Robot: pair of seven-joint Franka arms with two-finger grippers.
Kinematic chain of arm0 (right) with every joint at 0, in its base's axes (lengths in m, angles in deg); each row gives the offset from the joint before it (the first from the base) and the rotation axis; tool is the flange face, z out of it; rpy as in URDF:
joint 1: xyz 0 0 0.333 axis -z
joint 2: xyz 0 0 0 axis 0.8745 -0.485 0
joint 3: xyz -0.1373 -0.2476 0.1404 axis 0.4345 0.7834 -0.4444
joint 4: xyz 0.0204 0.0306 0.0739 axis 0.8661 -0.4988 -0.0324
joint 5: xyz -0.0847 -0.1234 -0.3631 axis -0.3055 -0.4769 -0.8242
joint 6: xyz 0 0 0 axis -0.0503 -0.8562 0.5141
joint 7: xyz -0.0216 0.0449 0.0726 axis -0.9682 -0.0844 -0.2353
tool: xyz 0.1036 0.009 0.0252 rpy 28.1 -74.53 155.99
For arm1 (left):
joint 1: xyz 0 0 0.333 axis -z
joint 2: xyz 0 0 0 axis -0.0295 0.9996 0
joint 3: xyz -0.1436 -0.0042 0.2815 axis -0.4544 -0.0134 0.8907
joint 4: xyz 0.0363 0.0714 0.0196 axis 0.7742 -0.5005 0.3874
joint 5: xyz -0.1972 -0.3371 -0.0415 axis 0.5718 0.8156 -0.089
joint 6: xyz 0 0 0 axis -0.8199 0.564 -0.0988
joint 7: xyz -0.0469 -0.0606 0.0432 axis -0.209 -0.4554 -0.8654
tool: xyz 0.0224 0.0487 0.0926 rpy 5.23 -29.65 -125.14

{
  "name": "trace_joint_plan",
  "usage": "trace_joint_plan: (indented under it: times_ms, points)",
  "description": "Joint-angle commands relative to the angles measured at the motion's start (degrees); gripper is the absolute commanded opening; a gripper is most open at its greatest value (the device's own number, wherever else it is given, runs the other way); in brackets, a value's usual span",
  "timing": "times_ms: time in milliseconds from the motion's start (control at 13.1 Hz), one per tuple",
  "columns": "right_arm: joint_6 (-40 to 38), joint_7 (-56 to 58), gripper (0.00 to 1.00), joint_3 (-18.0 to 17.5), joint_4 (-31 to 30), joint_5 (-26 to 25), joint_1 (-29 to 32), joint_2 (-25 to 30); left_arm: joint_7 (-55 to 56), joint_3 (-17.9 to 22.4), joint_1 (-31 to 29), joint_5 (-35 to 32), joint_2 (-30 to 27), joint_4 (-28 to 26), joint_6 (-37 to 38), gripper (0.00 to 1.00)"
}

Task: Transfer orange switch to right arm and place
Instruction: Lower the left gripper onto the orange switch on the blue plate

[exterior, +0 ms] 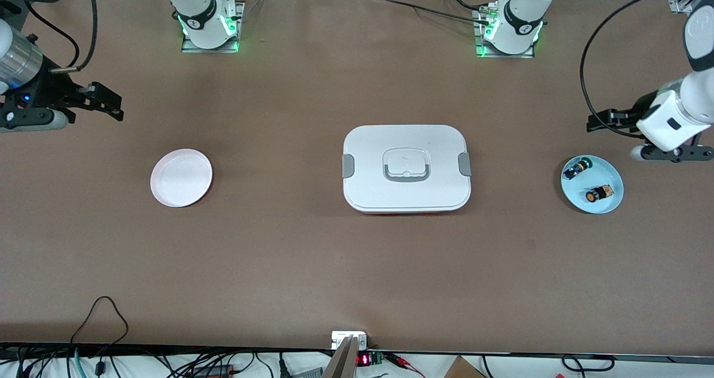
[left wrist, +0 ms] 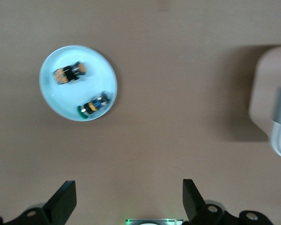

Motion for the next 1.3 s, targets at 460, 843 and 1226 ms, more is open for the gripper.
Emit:
trace_joint_plan:
  times_ms: [460,843,1226]
  points:
    - [1.4,-1.1,1.00,-0.3,1.0,0.3,-1.2,-8.4,2.8,-0.4,-9.0,-2.8,8.5,-9.6,-26.1,1.00]
    - [6.5,-0.6,1.00,-0.3,1.2,0.4,-2.4,-17.6,1.4,-0.6,-12.8,-2.5,16.9,-9.7,-39.4,1.00]
    - [6.0,0.4,1.00,-0.2,1.1,-0.4,-2.8,-19.0,0.9,-1.1,-15.3,-2.1,23.6,-9.7,-48.8,1.00]
